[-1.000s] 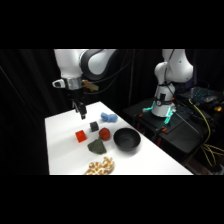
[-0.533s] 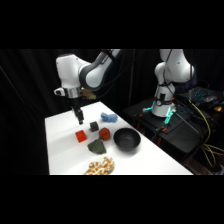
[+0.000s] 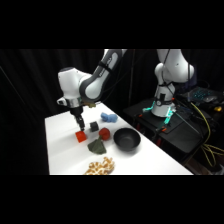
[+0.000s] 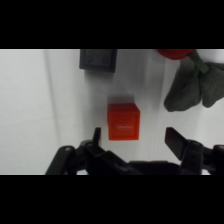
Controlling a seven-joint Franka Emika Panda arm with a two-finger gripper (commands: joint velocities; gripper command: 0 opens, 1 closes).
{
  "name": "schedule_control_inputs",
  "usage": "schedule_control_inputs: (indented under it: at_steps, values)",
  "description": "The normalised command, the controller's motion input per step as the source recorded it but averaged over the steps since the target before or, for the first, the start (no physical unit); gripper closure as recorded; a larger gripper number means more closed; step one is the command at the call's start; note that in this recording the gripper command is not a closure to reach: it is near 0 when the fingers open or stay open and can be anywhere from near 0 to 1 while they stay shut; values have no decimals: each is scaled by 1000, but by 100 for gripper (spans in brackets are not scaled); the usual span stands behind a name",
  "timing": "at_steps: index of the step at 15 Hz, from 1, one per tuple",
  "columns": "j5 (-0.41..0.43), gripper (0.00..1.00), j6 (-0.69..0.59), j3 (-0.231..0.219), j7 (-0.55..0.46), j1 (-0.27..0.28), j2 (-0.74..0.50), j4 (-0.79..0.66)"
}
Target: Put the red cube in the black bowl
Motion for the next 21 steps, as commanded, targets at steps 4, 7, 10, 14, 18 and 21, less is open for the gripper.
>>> schedule_control_inputs:
  at_steps: [4,7,10,14,18,21]
  values:
    - [129,0,39,97,-57,-137,288,405]
    - [137,0,-18,121,-49,-133,322,444]
    - [134,0,-54,129,-32,-118,333,432]
    - [122,0,-112,113,2,-97,281,380]
    - [77,0,-154,55,51,-69,143,248]
    - [29,51,-198,-21,136,0,-36,65]
